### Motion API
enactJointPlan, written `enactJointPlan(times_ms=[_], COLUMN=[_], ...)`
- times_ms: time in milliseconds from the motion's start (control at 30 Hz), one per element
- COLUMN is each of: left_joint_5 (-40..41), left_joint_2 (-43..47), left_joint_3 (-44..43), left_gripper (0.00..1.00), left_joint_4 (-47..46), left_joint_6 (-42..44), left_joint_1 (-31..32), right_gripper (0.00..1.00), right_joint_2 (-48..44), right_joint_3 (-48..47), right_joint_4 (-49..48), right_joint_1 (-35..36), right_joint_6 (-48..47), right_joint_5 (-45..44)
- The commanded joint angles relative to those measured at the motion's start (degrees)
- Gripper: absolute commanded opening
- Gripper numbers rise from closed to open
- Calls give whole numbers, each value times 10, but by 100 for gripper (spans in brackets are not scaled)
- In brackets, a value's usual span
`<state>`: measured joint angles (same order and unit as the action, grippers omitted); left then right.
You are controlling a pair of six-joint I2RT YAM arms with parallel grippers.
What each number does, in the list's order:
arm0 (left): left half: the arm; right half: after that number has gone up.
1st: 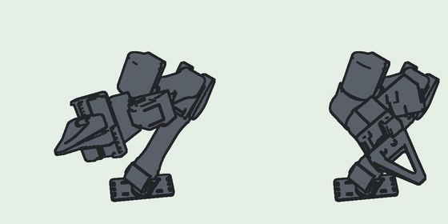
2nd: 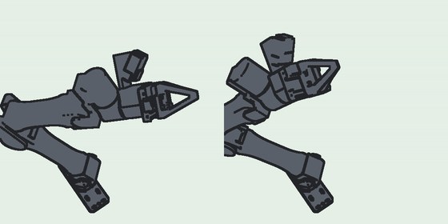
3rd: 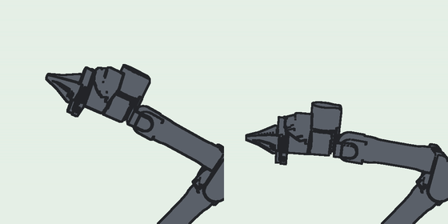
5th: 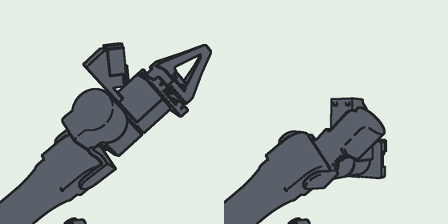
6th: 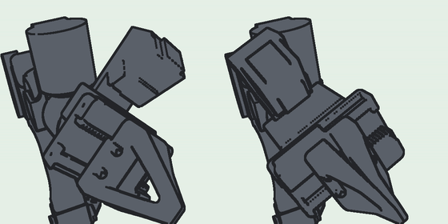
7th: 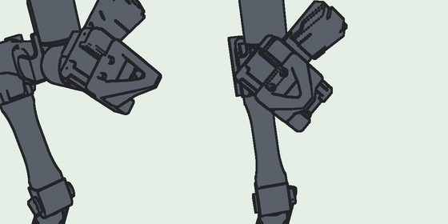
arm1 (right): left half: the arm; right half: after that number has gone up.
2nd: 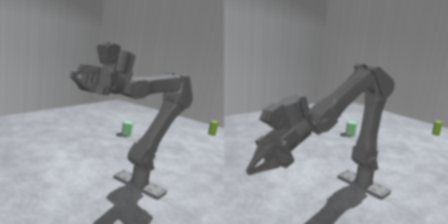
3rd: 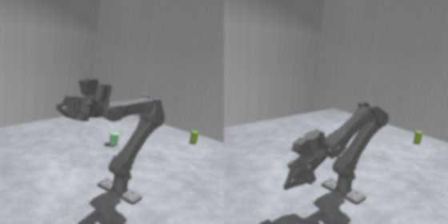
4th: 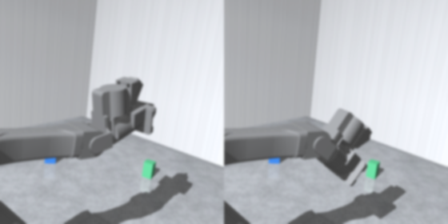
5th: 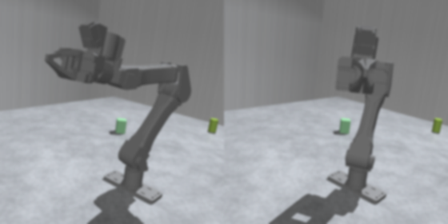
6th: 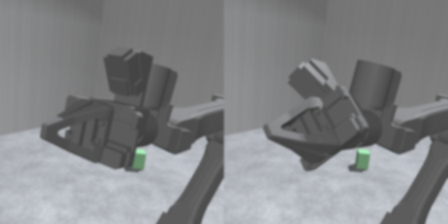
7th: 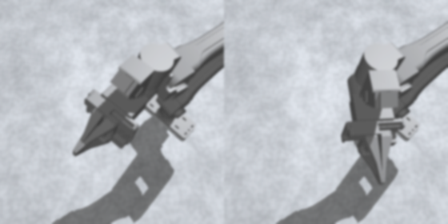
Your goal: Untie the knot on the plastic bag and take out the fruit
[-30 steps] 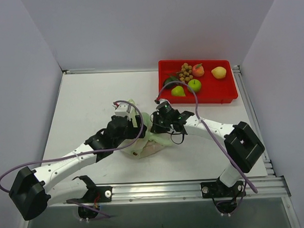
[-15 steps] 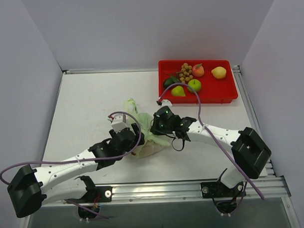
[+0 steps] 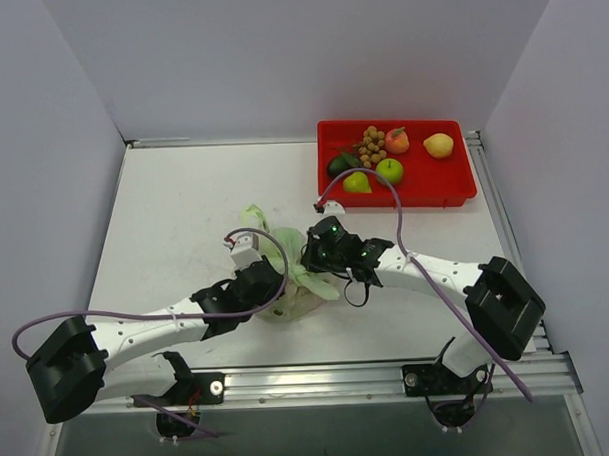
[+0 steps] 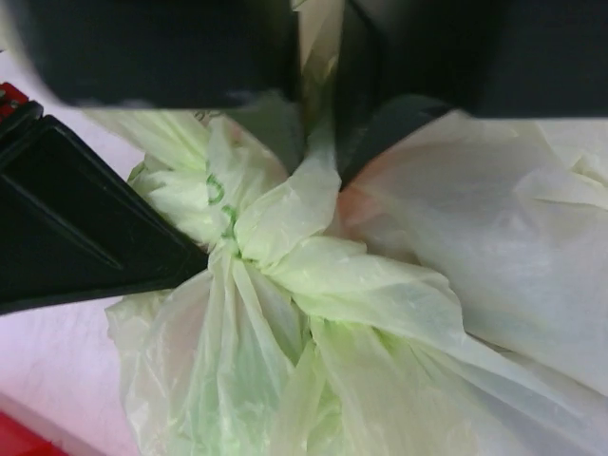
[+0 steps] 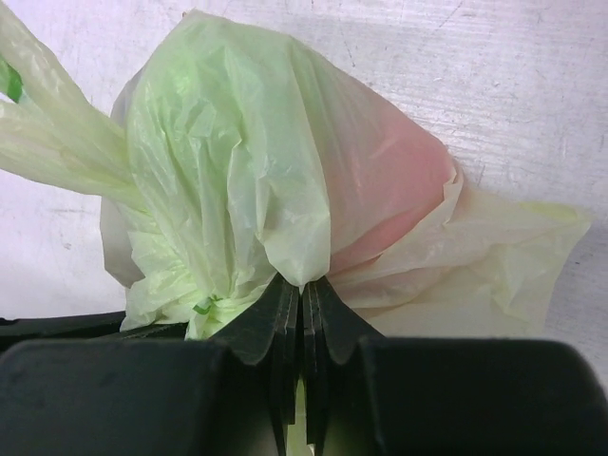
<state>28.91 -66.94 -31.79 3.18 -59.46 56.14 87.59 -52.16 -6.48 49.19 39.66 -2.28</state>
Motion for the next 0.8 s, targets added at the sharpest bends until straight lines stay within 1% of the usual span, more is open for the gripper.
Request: enactJointPlan(times_ms=[0,33,67,133,267,300,367,400,433,500,533,567,600,633,667,700,733,767], left_joint_5=[-5,2,18,35,71,84,94,95,91,87,88,87,85,81,62,49,29,1], left_joint_2=[12,19,35,52,108,120,153,166,177,206,219,225,227,230,232,230,228,228], left_joint_3=[4,5,5,5,2,2,2,2,3,4,3,3,2,0,-2,-4,-5,-7], left_gripper=[16,7,0,0,0,0,0,0,0,0,0,0,0,0,0,0,0,0], left_joint_4=[-38,-33,-12,15,74,88,122,131,143,152,163,167,168,165,158,148,131,125], left_joint_6=[7,12,16,29,52,63,73,89,97,122,130,138,161,173,190,229,245,257], left_joint_1=[2,1,0,-2,-19,-35,-54,-79,-95,-122,-144,-151,-156,-158,-158,-158,-159,-158], right_gripper=[0,0,0,0,0,0,0,0,0,0,0,2,4,12,18,24,38,44], right_joint_2=[-33,-39,-42,-54,-87,-95,-122,-131,-144,-156,-168,-174,-181,-191,-196,-203,-215,-222], right_joint_3=[4,7,7,17,44,52,71,75,79,88,89,89,86,82,79,68,63,55], right_joint_4=[-15,-8,-5,8,29,34,44,59,62,99,107,113,124,125,127,130,130,130], right_joint_1=[4,2,-4,-14,-69,-93,-118,-142,-153,-180,-184,-187,-187,-184,-183,-178,-163,-154], right_joint_6=[1,-1,-5,-7,12,14,15,17,19,23,22,16,8,-17,-33,-48,-92,-115], right_joint_5=[-27,-39,-45,-57,-65,-66,-74,-75,-76,-72,-71,-72,-68,-59,-48,-41,-31,-29])
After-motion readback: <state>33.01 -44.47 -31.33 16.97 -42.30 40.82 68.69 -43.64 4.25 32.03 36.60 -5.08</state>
